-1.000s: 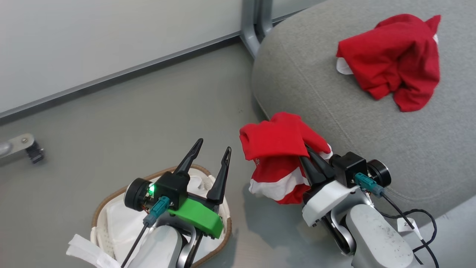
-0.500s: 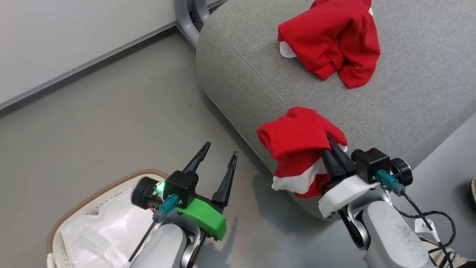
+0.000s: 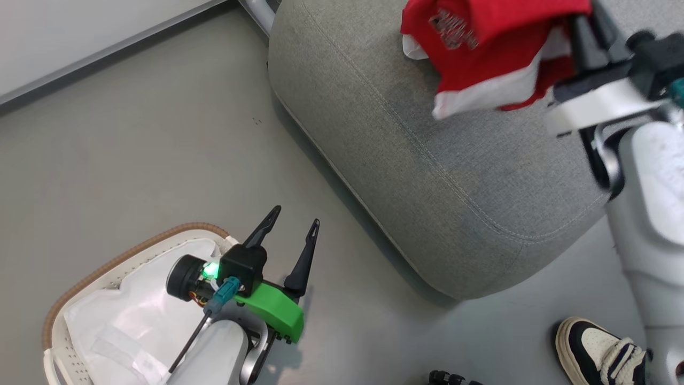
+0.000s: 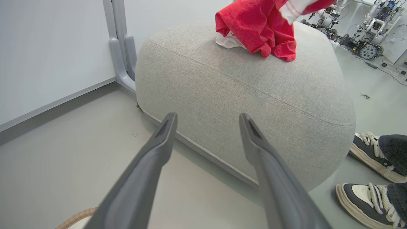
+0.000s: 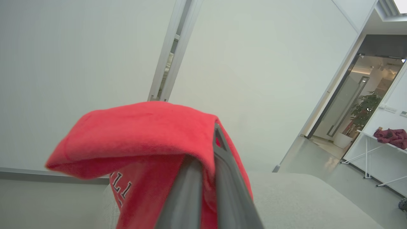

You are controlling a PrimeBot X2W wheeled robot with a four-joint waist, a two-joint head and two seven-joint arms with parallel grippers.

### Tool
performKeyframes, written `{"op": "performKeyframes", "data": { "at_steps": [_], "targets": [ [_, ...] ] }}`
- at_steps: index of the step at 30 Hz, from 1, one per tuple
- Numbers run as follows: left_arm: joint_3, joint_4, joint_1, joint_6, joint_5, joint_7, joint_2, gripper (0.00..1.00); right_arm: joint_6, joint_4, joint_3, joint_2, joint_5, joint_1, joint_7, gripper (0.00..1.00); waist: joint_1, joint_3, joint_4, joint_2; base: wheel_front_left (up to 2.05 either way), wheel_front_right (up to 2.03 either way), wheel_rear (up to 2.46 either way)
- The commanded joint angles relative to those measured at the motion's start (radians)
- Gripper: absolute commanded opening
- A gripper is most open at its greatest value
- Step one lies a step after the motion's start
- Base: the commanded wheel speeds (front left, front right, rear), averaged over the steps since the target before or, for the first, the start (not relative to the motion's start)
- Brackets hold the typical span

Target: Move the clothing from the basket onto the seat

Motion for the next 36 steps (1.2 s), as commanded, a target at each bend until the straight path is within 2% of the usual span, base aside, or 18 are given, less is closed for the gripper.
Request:
{"op": "performKeyframes", "data": {
  "at_steps": [1,8,15,20,24,31,35,36],
  "targets": [
    [0.01,-0.002,-0.009,-0.003,0.015,-0.001,0.016,1.0,-0.001,0.005,-0.01,-0.017,-0.011,-0.05,0.0,0.0,0.0,0.031,0.002,-0.0001,0.0,0.0,0.0],
    [0.005,0.0,-0.024,-0.003,0.026,-0.001,0.039,1.0,-0.001,0.103,-0.128,-0.104,-0.094,-0.215,0.0,0.0,0.0,0.099,0.056,-0.0001,0.0,0.0,0.0],
    [-0.001,-0.004,-0.062,-0.003,0.032,-0.001,0.064,1.0,-0.001,0.221,-0.303,-0.14,-0.17,-0.276,0.0,0.0,0.0,0.187,0.135,-0.0001,0.0,0.0,0.0],
    [-0.001,-0.006,-0.083,-0.003,0.042,-0.001,0.09,1.0,-0.001,0.257,-0.428,-0.122,-0.222,-0.292,0.0,0.0,0.0,0.253,0.182,-0.0001,0.0,0.0,0.0],
    [0.017,-0.018,-0.085,-0.002,0.052,-0.001,0.124,1.0,-0.001,0.327,-0.518,-0.077,-0.293,-0.267,0.0,0.0,0.0,0.327,0.227,-0.0001,0.0,0.0,0.0],
    [0.03,-0.039,-0.096,-0.001,0.061,-0.001,0.108,1.0,-0.001,0.445,-0.63,-0.028,-0.353,-0.206,0.0,0.0,0.0,0.356,0.259,-0.0001,0.0,0.0,0.0],
    [0.04,-0.042,-0.095,-0.001,0.061,-0.001,0.1,1.0,-0.001,0.453,-0.666,-0.005,-0.369,-0.171,0.0,0.0,0.0,0.353,0.263,-0.0001,0.0,0.0,0.0],
    [0.043,-0.041,-0.094,-0.001,0.061,-0.001,0.099,1.0,-0.001,0.447,-0.668,-0.001,-0.37,-0.162,0.0,0.29,0.0,0.35,0.261,-0.0001,0.0,0.0,0.0]
  ]
}}
